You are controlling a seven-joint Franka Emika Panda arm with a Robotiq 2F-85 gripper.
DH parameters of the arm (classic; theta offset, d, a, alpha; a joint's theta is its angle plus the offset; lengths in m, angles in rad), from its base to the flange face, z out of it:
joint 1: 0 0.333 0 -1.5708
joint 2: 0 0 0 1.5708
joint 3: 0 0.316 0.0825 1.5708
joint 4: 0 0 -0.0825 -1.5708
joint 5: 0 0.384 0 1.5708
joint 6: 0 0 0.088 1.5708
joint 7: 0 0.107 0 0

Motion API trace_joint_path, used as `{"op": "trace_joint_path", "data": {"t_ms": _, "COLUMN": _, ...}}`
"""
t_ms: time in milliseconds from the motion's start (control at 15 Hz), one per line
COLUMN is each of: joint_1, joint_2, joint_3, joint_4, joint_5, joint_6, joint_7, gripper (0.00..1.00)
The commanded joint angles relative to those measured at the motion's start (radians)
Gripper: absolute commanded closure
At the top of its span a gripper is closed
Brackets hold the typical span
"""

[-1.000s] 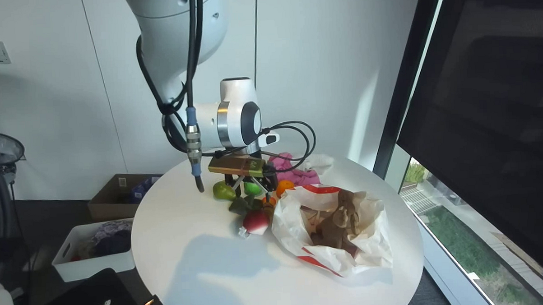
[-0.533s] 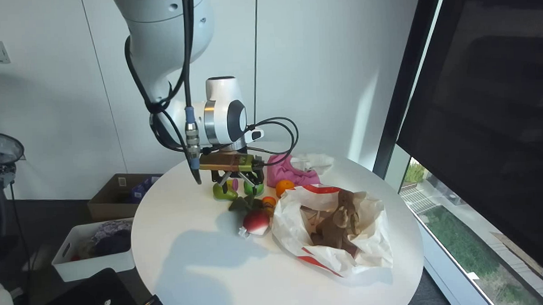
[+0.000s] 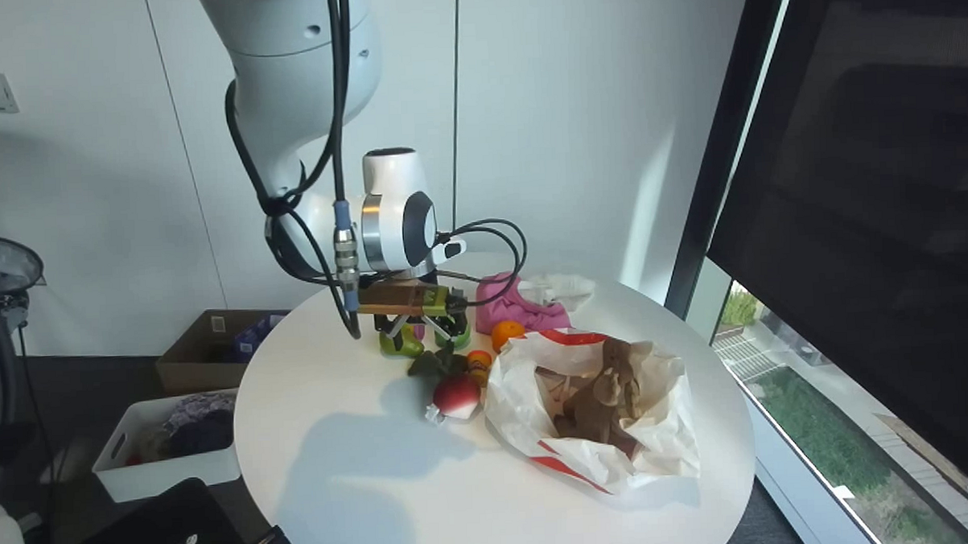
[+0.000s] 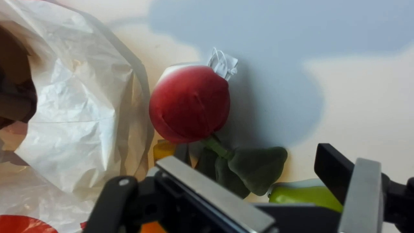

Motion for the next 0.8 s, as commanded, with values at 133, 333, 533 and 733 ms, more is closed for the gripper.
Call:
{"op": "trace_joint_path", "data": {"t_ms": 133, "joint_1": 0.093, "joint_2": 0.137, "joint_3": -0.068, "joint_4": 0.108, "joint_5": -0.033, "joint_6": 0.140, "joint_7": 0.027, "gripper": 0.00}}
{"op": "trace_joint_path", "data": {"t_ms": 333, "joint_1": 0.118, "joint_2": 0.216, "joint_3": -0.081, "joint_4": 0.196, "joint_5": -0.012, "joint_6": 0.154, "joint_7": -0.005, "gripper": 0.00}}
{"op": "trace_joint_path", "data": {"t_ms": 533, "joint_1": 0.135, "joint_2": 0.275, "joint_3": -0.080, "joint_4": 0.302, "joint_5": -0.003, "joint_6": 0.154, "joint_7": -0.024, "gripper": 0.00}}
{"op": "trace_joint_path", "data": {"t_ms": 733, "joint_1": 0.137, "joint_2": 0.328, "joint_3": -0.076, "joint_4": 0.403, "joint_5": 0.010, "joint_6": 0.146, "joint_7": -0.043, "gripper": 0.00}}
